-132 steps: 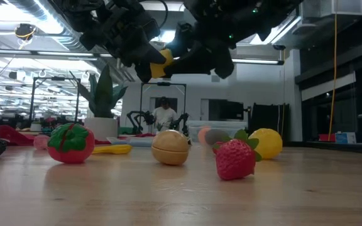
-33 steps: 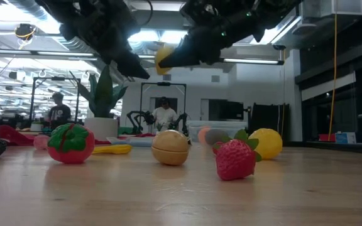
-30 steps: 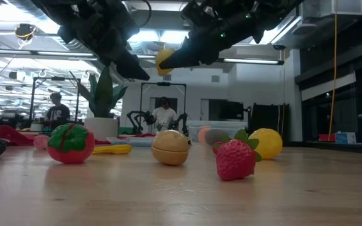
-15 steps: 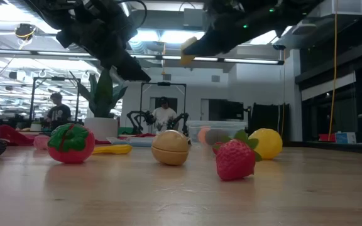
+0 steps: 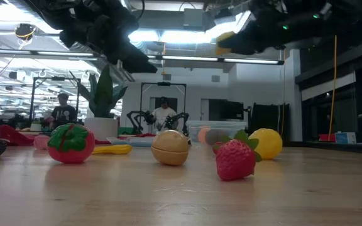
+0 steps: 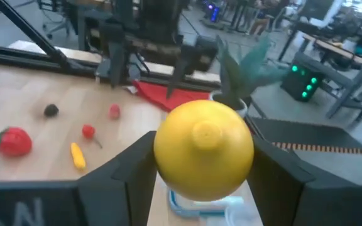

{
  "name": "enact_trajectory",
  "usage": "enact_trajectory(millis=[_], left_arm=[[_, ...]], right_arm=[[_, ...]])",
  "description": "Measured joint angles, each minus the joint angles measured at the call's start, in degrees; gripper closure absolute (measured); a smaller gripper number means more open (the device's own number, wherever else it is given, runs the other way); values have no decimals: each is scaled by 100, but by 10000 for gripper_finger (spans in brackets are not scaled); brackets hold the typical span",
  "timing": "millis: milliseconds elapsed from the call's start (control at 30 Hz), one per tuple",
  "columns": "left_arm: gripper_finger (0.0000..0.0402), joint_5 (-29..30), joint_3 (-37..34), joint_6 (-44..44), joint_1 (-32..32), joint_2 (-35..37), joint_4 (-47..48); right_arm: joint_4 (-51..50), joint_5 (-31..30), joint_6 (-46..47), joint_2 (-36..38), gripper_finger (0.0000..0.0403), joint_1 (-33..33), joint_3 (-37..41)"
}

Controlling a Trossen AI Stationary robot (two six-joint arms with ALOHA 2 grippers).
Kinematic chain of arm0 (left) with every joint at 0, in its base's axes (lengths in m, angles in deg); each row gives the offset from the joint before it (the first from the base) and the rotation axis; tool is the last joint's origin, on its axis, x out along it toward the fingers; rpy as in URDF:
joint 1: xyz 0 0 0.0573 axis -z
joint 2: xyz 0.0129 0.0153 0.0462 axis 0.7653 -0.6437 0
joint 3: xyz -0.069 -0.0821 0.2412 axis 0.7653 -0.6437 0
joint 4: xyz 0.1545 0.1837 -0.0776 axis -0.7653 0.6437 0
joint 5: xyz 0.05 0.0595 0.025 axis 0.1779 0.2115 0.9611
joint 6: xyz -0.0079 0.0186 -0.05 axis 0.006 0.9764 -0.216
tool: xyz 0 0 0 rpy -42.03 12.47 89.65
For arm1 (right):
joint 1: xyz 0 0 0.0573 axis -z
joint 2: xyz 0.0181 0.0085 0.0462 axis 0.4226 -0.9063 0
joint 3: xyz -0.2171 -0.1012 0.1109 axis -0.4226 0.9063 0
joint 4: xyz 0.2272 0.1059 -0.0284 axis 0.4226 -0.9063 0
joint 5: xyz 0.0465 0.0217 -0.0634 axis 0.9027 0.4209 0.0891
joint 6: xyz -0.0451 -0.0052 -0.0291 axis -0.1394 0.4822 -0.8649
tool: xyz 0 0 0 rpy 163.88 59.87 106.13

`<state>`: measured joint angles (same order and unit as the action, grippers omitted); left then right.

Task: Pick and placing Produce into tupperware
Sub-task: Put the lemon into the transparent bin

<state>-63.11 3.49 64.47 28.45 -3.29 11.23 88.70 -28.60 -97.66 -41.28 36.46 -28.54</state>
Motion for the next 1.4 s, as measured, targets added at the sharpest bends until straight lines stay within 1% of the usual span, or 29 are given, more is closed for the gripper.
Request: enact_trajectory(millis=[133,233,467,600,667,767,900,1167,1400], left_arm=[[88,3,0,0,-14,0,-250],[88,2,0,1,-14,0,-453],[88,3,-8,76,-14,-4,-729],[88,-37,-357,-26,-14,-3,-1702],[88,-28,-586,-130,-14,-4,-2230],[88,-20,-843,-162,-14,-4,-2641],[88,188,-948,-164,-14,-4,-2706],[88,197,-962,-166,-9,-4,-2681],[88,197,-962,-144,-9,-4,-2644]], right_arm=[[299,-1,259,473,195,112,540],[470,0,288,741,195,172,900],[927,-1,312,1220,195,227,1496],[1222,-32,433,1384,195,229,1762],[1226,-170,447,1429,195,229,1887],[1235,-361,452,1448,195,229,2017],[1299,-373,452,1453,195,229,2049],[1337,-521,542,1453,195,229,2049],[1340,-1296,593,1451,195,229,2049]])
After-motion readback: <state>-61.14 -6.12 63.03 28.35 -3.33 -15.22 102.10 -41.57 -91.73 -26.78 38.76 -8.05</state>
